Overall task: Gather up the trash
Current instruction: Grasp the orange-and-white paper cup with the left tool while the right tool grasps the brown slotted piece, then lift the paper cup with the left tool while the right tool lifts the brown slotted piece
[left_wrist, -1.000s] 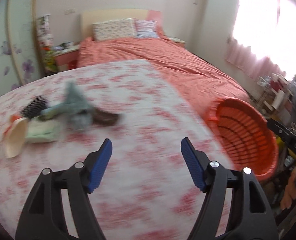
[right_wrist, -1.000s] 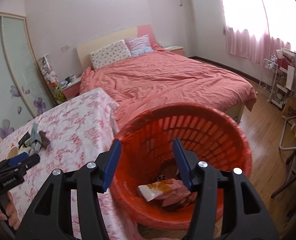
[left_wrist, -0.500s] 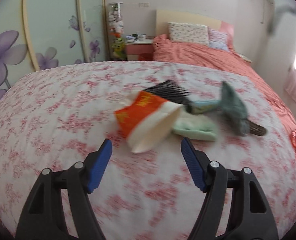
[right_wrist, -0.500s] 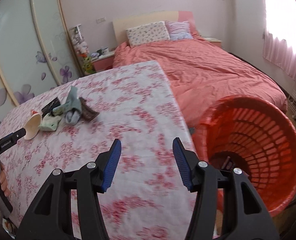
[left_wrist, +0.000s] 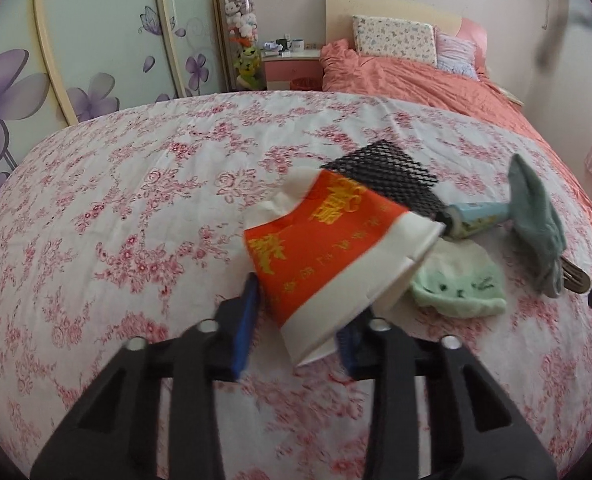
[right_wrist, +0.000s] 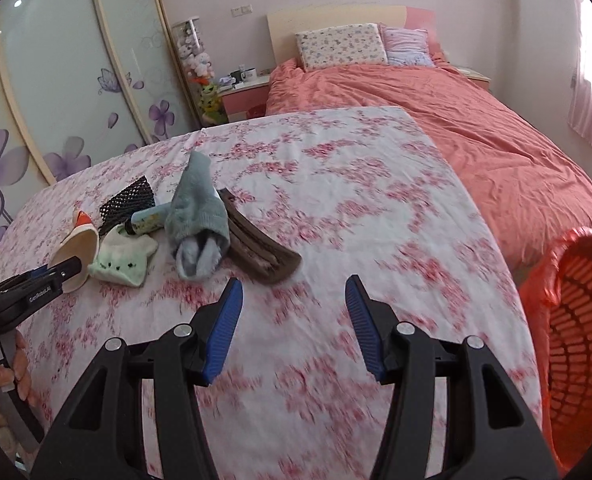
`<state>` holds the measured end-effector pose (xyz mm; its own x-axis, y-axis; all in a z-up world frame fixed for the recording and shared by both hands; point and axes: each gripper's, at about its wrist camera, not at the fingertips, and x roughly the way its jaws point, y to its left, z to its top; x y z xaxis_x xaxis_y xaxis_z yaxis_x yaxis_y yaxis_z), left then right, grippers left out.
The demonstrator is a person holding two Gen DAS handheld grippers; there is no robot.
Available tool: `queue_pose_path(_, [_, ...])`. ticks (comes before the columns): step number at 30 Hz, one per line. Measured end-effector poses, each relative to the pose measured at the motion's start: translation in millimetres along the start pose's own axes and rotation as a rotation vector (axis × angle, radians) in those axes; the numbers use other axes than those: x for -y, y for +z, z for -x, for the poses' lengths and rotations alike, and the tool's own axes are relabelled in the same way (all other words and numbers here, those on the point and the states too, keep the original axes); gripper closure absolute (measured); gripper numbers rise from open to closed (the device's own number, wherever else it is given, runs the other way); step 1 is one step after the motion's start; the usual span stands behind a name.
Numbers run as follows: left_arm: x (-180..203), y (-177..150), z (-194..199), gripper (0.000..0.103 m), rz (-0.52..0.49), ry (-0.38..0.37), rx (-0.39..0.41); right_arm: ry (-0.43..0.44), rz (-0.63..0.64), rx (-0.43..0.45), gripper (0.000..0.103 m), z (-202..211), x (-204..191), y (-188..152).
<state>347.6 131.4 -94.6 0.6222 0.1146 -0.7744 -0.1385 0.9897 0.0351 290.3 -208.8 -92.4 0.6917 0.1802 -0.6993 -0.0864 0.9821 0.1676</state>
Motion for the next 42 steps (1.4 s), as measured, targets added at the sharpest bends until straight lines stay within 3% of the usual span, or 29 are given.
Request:
queue_pose_path(5, [-18, 4, -3, 0.083, 0.005, -0.021, -0.002, -0.002, 0.091, -0.057, 0.049, -23, -12, 13])
queue_pose_path(11, [-36, 6, -4, 0.079, 0.033, -0.048, -0.007, 0.024, 0.13, -0.105, 0.049, -36, -24, 17])
queue_pose_path(15, [-35, 9, -7, 0.079, 0.032, -0.066, -0.005, -0.021, 0.148, -0.099, 0.068, -34, -29, 15])
queue_pose_path(19, [-31, 8, -7, 0.083, 0.022, -0.081, 0.004, -0.025, 0.088, -0.098, 0.071, -21, -17, 5])
queue_pose_path(25, [-29, -13, 11, 0.085, -0.02, -0.136, 0.015, -0.054, 0.024, -0.099, 0.071, 5, 3, -18])
queue_pose_path(30, [-28, -37, 29, 0.085, -0.064, -0.178, 0.016, -0.025, -0.012, -0.117, 0.071, 23, 9, -34])
queue_pose_path(33, [-30, -42, 33, 0.083, -0.056, -0.169, 0.02, -0.028, -0.022, -0.111, 0.064, 22, 8, -34])
queue_pose_path(37, [-33, -42, 30, 0.072, -0.02, -0.155, 0.007, -0.051, -0.025, -0.103, 0.062, 14, 2, -29])
queue_pose_path(42, [-29, -42, 29, 0.072, -0.027, -0.122, -0.003, -0.118, 0.019, -0.083, 0.062, 6, -10, -28])
